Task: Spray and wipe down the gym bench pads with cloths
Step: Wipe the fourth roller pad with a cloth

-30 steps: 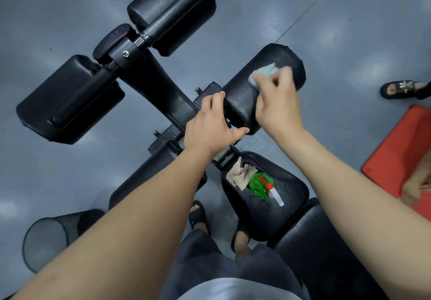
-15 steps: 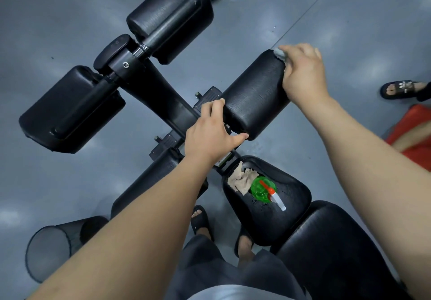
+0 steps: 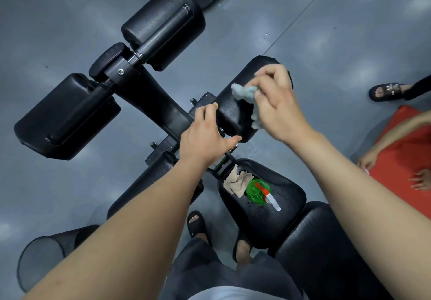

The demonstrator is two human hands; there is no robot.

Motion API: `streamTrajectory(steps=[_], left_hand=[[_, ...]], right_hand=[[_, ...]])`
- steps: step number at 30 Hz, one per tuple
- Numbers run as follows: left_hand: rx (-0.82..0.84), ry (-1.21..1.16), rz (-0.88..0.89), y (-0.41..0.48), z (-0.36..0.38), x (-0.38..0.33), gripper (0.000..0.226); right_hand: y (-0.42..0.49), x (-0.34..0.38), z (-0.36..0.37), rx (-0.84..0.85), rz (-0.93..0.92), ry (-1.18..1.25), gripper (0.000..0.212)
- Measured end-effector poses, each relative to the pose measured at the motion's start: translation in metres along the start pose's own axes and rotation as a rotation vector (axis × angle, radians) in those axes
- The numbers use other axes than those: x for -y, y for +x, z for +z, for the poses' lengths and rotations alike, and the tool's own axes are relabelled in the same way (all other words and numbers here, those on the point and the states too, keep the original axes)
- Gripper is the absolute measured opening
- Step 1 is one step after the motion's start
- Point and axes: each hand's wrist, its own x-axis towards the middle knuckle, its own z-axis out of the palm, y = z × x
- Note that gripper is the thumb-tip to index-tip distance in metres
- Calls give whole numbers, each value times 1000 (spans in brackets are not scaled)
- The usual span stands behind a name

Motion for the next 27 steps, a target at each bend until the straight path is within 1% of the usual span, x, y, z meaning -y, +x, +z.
streamTrajectory(steps=[1,3,6,7,9,13,15,17,19,22,25,27], left_hand=[[2,0,0,0,0,0,96],[4,3,-2,1,1,1,96],[3,7,1,1,1,1,96],[2,8,2,1,1,1,97],[0,9,2,2,2,1,97],[-7,16,2,1,3,1,97],[-8,19,4,2,3,1,97],[-6,28,3,2,3,1,97],[2,38,-2,2,3,0,97],[5,47,1,3,1,0,98],[8,47,3,2,2,0,98],[3,48,2,3,2,0,97]], right_hand=[[8,-1,-6,3,34,36,26],[22,-11,-12,-21,120,22,26],[23,-40,-14,-61,239,-111,36],[19,-47,-13,-64,235,-166,36],[11,-53,-8,-79,163,-228,31],[1,-59,6,16,-65,-217,29],[8,-66,9,11,-105,-231,27],[26,-71,4,-55,-54,-235,26],[47,-74,-2,-116,59,-273,27],[75,-75,-6,-87,228,-383,31],[77,-65,0,-69,234,-502,32],[64,-54,7,-33,148,-527,29]])
